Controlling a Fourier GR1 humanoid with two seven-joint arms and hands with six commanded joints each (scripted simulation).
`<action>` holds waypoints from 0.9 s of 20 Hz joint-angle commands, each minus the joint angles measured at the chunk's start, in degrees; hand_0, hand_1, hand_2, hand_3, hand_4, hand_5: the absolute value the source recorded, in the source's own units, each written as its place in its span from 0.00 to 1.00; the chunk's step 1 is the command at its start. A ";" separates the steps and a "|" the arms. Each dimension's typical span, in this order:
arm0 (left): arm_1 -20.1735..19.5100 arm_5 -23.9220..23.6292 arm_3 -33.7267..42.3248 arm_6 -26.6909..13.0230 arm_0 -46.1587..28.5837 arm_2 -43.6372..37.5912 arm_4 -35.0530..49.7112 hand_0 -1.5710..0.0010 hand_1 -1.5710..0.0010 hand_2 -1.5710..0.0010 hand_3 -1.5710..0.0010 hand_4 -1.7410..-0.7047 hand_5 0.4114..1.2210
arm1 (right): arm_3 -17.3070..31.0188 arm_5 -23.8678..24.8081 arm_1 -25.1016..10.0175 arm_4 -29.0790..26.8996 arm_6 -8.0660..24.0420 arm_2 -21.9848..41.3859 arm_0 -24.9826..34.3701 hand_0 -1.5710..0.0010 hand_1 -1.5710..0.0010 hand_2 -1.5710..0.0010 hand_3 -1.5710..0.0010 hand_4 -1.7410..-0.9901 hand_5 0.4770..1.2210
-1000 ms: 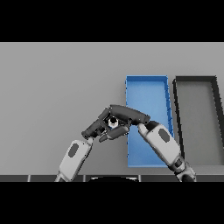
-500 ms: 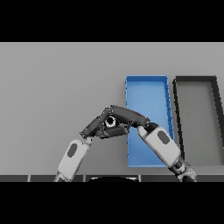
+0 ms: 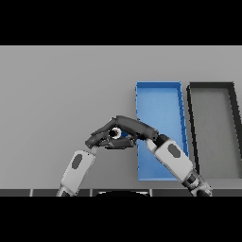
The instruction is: Pick up the blue pipe and place it into the blue bin.
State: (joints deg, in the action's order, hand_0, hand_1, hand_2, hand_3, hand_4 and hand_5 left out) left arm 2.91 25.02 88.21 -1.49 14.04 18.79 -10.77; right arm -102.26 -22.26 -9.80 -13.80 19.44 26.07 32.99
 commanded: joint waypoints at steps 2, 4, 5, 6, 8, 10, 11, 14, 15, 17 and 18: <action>0.14 0.56 1.39 -2.46 -0.88 0.00 1.22 0.92 0.93 0.93 0.94 0.74 0.29 | -0.39 -0.04 -0.03 0.35 -0.91 0.43 -0.47 0.00 0.00 0.00 0.00 0.00 1.00; 0.39 -0.01 0.89 -1.84 -0.90 -0.03 1.04 0.95 0.95 0.95 0.96 0.75 0.19 | 0.19 0.32 0.84 -1.05 1.29 -0.25 0.03 0.00 0.00 0.00 0.00 0.00 1.00; 0.34 -0.59 0.52 -1.91 -0.75 0.21 0.19 0.96 0.96 0.96 0.97 0.76 0.16 | 0.94 0.06 0.99 -1.63 1.77 -1.02 0.20 0.00 0.00 0.00 0.00 0.00 1.00; -0.16 -0.66 0.30 -1.05 -1.31 0.18 -0.12 0.97 0.97 0.97 0.97 0.77 0.13 | -0.08 -0.07 0.95 -1.41 -0.19 -0.73 -0.92 0.00 0.00 0.00 0.00 0.00 1.00; 0.35 -1.08 -0.05 -1.47 -0.93 0.65 -0.77 0.98 0.98 0.98 0.98 0.78 0.09 | -0.46 0.28 1.38 -6.50 1.63 -2.54 -0.29 0.00 0.00 0.00 0.00 0.00 1.00; -0.04 -0.75 -0.61 -2.07 -0.91 0.32 -0.61 0.99 0.99 0.99 0.99 0.80 0.08 | -1.67 2.38 1.85 -10.79 5.15 -4.28 2.09 0.00 0.00 0.00 0.00 0.00 1.00; -0.20 -0.67 -0.96 -2.19 -0.64 0.07 -0.57 0.99 0.99 0.99 0.99 0.80 0.07 | -1.47 3.40 1.68 -13.67 6.82 -5.97 3.97 0.00 0.00 0.00 0.00 0.00 1.00; 0.54 -0.71 -0.81 -3.50 0.24 0.27 -0.35 0.99 0.99 1.00 1.00 0.80 0.05 | -0.77 6.11 1.12 -20.43 12.38 -10.18 11.22 0.00 0.00 0.00 0.00 0.00 1.00; 0.15 -0.43 -0.88 -3.39 0.05 0.06 -0.16 1.00 1.00 1.00 1.00 0.81 0.04 | 0.04 6.05 0.51 -23.31 12.39 -12.18 14.72 0.00 0.00 0.00 0.00 0.00 1.00; -0.12 0.29 -0.38 -3.45 -0.66 0.34 0.25 1.00 1.00 1.00 1.00 0.81 0.03 | 2.28 6.28 -1.20 -27.16 10.83 -15.51 19.44 0.00 0.00 0.00 0.00 0.00 1.00; 0.03 0.30 0.04 -3.71 -0.86 0.66 0.14 1.00 1.00 1.00 1.00 0.81 0.03 | 3.62 7.76 -2.14 -26.53 9.93 -16.75 22.11 0.00 0.00 0.00 0.00 0.00 1.00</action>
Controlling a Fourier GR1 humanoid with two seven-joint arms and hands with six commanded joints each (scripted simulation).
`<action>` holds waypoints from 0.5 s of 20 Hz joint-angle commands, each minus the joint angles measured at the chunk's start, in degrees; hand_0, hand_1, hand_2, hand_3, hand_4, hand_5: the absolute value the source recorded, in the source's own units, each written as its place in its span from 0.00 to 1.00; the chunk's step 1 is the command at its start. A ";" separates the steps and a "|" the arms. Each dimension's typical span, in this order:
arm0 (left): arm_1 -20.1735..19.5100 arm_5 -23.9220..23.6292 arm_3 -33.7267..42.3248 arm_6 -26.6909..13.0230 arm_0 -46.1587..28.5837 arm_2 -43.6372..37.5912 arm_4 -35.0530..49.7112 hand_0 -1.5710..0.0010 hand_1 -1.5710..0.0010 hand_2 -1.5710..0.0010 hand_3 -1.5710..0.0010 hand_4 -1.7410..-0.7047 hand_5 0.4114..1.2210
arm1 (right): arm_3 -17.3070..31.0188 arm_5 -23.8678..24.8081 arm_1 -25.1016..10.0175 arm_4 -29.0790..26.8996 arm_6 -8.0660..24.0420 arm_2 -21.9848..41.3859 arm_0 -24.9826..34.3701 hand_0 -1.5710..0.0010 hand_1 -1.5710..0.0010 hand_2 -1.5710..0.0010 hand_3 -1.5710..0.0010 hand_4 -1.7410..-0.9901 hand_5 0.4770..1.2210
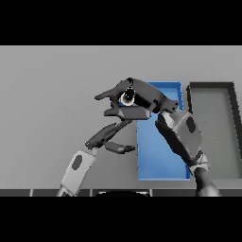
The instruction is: Pick up the blue pipe and place it into the blue bin.
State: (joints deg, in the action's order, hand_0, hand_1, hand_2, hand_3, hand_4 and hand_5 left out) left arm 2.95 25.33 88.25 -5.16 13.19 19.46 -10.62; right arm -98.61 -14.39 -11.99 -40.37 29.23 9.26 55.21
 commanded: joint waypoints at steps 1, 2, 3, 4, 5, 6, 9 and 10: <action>0.20 -0.45 0.04 -0.81 -0.19 0.04 -0.31 1.00 1.00 1.00 1.00 0.81 0.03 | 1.03 1.93 -1.37 1.02 -1.42 -1.94 1.87 0.00 0.00 0.00 0.00 0.00 1.00; 0.00 -0.55 0.06 -1.28 -0.06 -0.22 -0.37 1.00 1.00 1.00 1.00 0.81 0.03 | 2.70 3.61 -2.92 2.12 -1.90 -3.42 3.58 0.00 0.00 0.00 0.00 0.00 1.00; -0.36 -0.40 -0.28 -1.39 0.43 -0.61 -0.33 1.00 1.00 1.00 1.00 0.81 0.02 | 5.75 4.68 -4.39 3.67 -1.71 -4.55 5.79 0.00 0.00 0.00 0.00 0.00 1.00; -0.30 -0.52 -0.23 -0.65 0.16 -0.21 -0.71 1.00 1.00 1.00 1.00 0.82 0.02 | 7.26 5.02 -5.40 4.44 -2.09 -5.21 6.43 0.00 0.00 0.00 0.00 0.00 1.00; -0.40 -0.21 0.16 -0.80 -0.01 -0.20 -0.38 1.00 1.00 1.00 1.00 0.82 0.02 | 9.38 5.15 -6.73 4.59 -2.10 -6.46 6.37 0.00 0.00 0.00 0.00 0.00 1.00; -0.81 0.17 0.47 -0.99 0.42 -0.69 0.16 1.00 1.00 1.00 1.00 0.82 0.01 | 11.60 4.85 -8.00 4.77 -2.26 -7.55 6.71 0.00 0.00 0.00 0.00 0.00 1.00; -1.19 -0.47 0.51 -0.16 -0.22 -0.48 -0.80 1.00 1.00 1.00 1.00 0.83 0.00 | 17.75 4.41 -11.61 8.31 -4.19 -9.25 5.55 0.00 0.00 0.00 0.00 0.00 1.00; -1.05 -0.62 0.65 0.10 -0.33 0.00 -1.28 1.00 1.00 1.00 1.00 0.83 0.00 | 18.88 3.81 -12.59 8.72 -4.28 -9.59 4.29 0.00 0.00 0.00 0.00 0.00 1.00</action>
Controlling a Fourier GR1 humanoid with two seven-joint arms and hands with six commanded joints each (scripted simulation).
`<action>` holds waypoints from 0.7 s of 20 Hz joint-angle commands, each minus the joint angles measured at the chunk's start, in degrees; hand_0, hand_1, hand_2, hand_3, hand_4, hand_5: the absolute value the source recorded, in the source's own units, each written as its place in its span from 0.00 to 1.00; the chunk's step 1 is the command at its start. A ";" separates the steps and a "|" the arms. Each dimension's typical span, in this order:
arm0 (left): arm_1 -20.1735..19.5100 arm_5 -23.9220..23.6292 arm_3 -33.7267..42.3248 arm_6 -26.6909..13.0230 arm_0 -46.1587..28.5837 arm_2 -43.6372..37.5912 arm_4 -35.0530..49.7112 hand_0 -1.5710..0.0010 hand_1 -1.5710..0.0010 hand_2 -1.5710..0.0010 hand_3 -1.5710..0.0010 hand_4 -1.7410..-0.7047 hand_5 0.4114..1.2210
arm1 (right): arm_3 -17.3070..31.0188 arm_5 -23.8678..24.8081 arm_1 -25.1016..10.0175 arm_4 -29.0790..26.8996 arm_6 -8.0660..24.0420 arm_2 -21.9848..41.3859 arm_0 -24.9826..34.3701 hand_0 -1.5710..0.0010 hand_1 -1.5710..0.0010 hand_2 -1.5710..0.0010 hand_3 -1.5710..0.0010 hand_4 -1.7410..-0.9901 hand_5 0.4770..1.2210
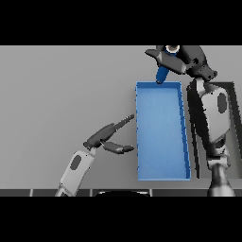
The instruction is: Pick up the blue pipe and place it into the blue bin.
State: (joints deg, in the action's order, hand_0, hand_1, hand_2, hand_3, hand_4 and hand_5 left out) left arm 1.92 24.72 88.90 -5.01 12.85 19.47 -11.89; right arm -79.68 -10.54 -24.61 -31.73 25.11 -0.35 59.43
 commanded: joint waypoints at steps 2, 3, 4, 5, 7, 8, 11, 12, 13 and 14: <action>-0.19 -0.18 0.03 0.01 0.21 -0.16 -0.15 1.00 1.00 1.00 1.00 0.84 0.00 | -0.07 0.85 -0.82 -0.25 0.09 -0.59 -3.93 0.00 0.00 0.00 0.00 0.00 1.00; -0.06 -0.13 -0.03 0.01 0.60 -0.21 -0.02 1.00 1.00 1.00 1.00 0.84 0.01 | -0.07 0.95 -1.26 -0.16 0.28 -0.74 -5.88 0.00 0.00 0.00 0.00 0.00 1.00; -0.24 -0.06 -0.14 -0.11 0.77 -0.41 0.05 1.00 1.00 1.00 1.00 0.84 0.01 | 0.51 1.52 -1.51 0.20 0.58 -0.88 -7.48 0.00 0.00 0.00 0.00 0.00 1.00; -0.32 0.12 -0.76 -0.14 1.05 -0.54 0.08 1.00 1.00 1.00 1.00 0.85 0.01 | -0.34 1.36 -2.04 0.12 0.94 -0.74 -9.64 0.00 0.00 0.00 0.00 0.00 1.00; -0.43 0.27 -0.11 0.55 -0.25 -0.31 0.39 1.00 1.00 1.00 1.00 0.84 0.01 | -1.96 2.33 -2.51 0.69 1.61 -0.10 -14.21 0.00 0.00 0.00 0.00 0.00 1.00; -0.40 0.48 0.16 0.40 -0.43 -0.42 0.85 1.00 1.00 1.00 1.00 0.84 0.01 | -3.17 2.40 -2.85 0.67 1.93 0.19 -17.02 0.00 0.00 0.00 0.00 0.00 1.00; -0.03 -0.01 0.82 0.62 -2.00 0.42 0.37 1.00 1.00 1.00 1.00 0.83 0.02 | -7.95 6.15 -3.79 0.74 5.48 0.78 -24.33 0.00 0.00 0.00 0.00 0.00 1.00; -0.14 0.08 0.91 0.28 -1.62 0.33 0.39 1.00 1.00 1.00 1.00 0.83 0.02 | -8.89 7.35 -4.04 1.40 6.50 1.09 -26.55 0.00 0.00 0.00 0.00 0.00 1.00; -0.43 0.24 0.73 -0.25 -1.36 -0.06 0.61 1.00 1.00 1.00 1.00 0.83 0.02 | -9.92 8.44 -3.88 1.85 7.89 1.88 -28.22 0.00 0.00 0.00 0.00 0.00 1.00; 0.00 0.32 1.13 -0.85 -1.13 0.17 0.86 1.00 1.00 1.00 1.00 0.83 0.02 | -10.64 10.17 -3.86 2.92 9.24 2.56 -29.28 0.00 0.00 0.00 0.00 0.00 1.00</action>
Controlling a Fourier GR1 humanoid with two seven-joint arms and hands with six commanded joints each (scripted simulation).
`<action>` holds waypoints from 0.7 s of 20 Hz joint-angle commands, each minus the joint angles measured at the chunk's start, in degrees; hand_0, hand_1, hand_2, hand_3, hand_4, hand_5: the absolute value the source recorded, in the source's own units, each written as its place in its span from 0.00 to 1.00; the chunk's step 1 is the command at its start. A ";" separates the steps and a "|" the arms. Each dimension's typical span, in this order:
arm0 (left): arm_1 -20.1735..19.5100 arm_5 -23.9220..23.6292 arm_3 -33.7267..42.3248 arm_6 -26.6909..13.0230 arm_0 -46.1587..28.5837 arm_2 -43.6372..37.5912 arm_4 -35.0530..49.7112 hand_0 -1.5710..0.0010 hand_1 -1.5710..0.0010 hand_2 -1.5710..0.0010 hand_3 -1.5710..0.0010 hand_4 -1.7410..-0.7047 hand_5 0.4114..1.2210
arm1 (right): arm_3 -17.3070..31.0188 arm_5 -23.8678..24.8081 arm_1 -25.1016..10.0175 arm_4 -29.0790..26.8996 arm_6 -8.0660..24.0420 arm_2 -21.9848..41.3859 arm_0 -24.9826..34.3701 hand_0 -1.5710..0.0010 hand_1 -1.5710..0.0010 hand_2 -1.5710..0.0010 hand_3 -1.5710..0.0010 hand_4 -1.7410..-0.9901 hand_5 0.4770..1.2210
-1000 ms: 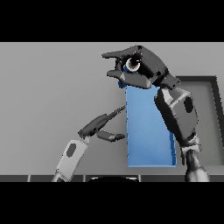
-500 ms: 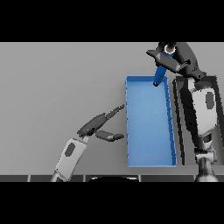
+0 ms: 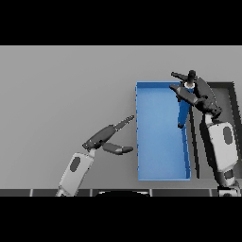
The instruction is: Pick up the blue pipe and place it into the blue bin.
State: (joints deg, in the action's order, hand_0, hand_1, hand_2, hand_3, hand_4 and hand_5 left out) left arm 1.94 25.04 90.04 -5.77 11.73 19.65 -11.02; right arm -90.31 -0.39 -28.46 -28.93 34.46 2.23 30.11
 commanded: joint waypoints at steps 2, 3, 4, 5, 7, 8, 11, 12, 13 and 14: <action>0.01 0.07 0.42 0.18 -0.76 0.18 0.21 1.00 1.00 1.00 1.00 0.82 0.01 | -1.24 4.63 -1.60 1.78 0.48 2.86 -3.27 0.00 0.00 0.00 0.04 0.00 1.00; -0.45 0.13 -0.13 -0.01 -0.23 -0.29 0.11 1.00 1.00 1.00 1.00 0.82 0.01 | -0.46 6.63 -2.54 1.37 0.47 4.60 -3.70 0.00 0.00 0.00 0.03 0.00 1.00; -0.57 0.22 -0.19 0.00 -0.18 -0.34 0.14 1.00 1.00 1.00 1.00 0.82 0.01 | -0.32 8.20 -3.51 0.98 0.47 6.53 -4.43 0.00 0.00 0.00 0.20 0.00 1.00; -0.69 0.31 -0.04 0.74 -0.45 -0.11 0.03 1.00 1.00 1.00 1.00 0.83 0.01 | 0.77 9.93 -4.84 1.08 0.47 9.18 -4.41 0.00 0.00 0.00 0.28 0.00 1.00; -0.48 0.17 0.92 1.06 -1.00 0.55 -0.23 1.00 1.00 1.00 1.00 0.83 0.01 | 1.71 12.75 -6.26 1.75 -1.02 12.30 -4.39 0.00 0.00 0.00 0.42 0.00 1.00; -0.37 0.06 1.14 0.58 -0.97 0.66 -0.32 1.00 1.00 1.00 1.00 0.83 0.01 | 2.49 14.59 -6.63 1.96 -1.27 13.57 -3.86 0.00 0.01 0.00 0.46 0.00 1.00; -0.06 -0.18 0.73 -0.32 -0.77 0.74 -0.58 1.00 1.00 1.00 1.00 0.83 0.01 | 5.49 16.91 -8.91 0.47 0.49 17.94 -2.06 0.40 0.46 0.45 0.68 0.32 1.00; -0.17 -0.24 0.68 -0.43 -0.62 0.50 -0.54 1.00 1.00 1.00 1.00 0.83 0.02 | 7.82 16.87 -10.94 -1.85 0.40 21.03 -1.95 0.52 0.56 0.56 0.74 0.44 1.00; -0.08 -0.32 0.91 -0.31 -0.87 0.76 -0.66 1.00 1.00 1.00 1.00 0.83 0.02 | 9.48 16.16 -13.03 -3.82 0.48 24.49 -1.10 0.62 0.65 0.65 0.79 0.54 1.00; -0.51 0.07 1.23 0.10 -1.35 0.48 -0.13 1.00 1.00 1.00 1.00 0.83 0.02 | 10.95 14.90 -15.52 -5.92 0.32 28.21 0.82 0.69 0.72 0.72 0.84 0.62 0.95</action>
State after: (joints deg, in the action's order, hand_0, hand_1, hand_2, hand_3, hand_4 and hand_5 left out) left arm 1.40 25.10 91.26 -5.63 10.35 20.11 -11.14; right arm -79.41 14.35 -44.04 -34.78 34.56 30.39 31.05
